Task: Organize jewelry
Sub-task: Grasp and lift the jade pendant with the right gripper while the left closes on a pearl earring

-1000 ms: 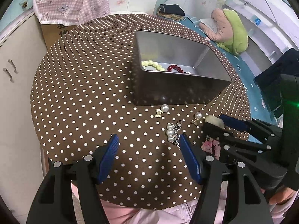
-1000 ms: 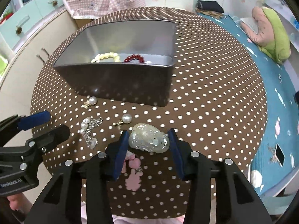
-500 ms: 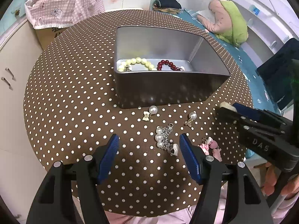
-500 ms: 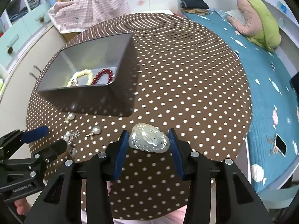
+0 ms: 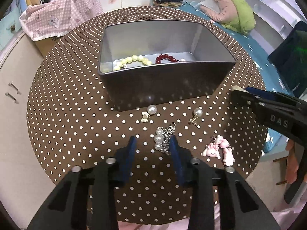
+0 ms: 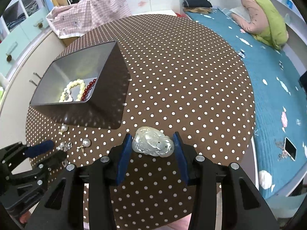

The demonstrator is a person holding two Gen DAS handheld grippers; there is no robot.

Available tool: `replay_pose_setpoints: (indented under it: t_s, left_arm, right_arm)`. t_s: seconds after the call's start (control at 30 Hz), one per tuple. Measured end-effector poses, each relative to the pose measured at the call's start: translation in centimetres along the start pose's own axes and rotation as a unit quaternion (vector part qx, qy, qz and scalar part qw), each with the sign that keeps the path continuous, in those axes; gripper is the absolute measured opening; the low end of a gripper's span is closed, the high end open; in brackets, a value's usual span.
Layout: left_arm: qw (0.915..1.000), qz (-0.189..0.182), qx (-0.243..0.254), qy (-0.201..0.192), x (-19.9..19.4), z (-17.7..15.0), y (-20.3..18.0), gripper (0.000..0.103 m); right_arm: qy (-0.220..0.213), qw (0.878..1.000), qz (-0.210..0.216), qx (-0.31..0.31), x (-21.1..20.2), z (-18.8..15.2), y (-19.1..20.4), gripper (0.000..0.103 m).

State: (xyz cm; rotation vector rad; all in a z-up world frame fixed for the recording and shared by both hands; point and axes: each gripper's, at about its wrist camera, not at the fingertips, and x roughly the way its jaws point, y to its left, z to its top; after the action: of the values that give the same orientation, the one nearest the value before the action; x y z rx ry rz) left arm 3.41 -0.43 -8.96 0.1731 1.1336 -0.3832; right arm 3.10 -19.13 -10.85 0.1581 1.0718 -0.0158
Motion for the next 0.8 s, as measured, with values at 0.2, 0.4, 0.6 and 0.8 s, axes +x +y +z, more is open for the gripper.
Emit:
replay_pose_setpoints:
  t_s: [0.2,0.4,0.6,0.8]
  left_arm:
    - [0.9996,-0.016,-0.023,0.0,-0.2,-0.2,1.3,0.006]
    - [0.9987,-0.018,-0.045,-0.013,-1.1,-0.4,3.0,0.005]
    - [0.9979,-0.022,-0.055,-0.025,-2.1,-0.3,4.3,0.001]
    - [0.9971,-0.024,-0.058,-0.044,-3.3,0.2,4.7,0.001]
  right_arm:
    - [0.0,1.0,0.006,-0.001,0.2,0.4,-0.2,0.043]
    - [0.001,1.0,0.008,0.004,0.4,0.3,-0.7,0.043]
    - [-0.001,1.0,0.011,0.005,0.2,0.1,-1.1,0.043]
    - [-0.004,1.0,0.008,0.012,-0.1,0.0,-1.9,0.043]
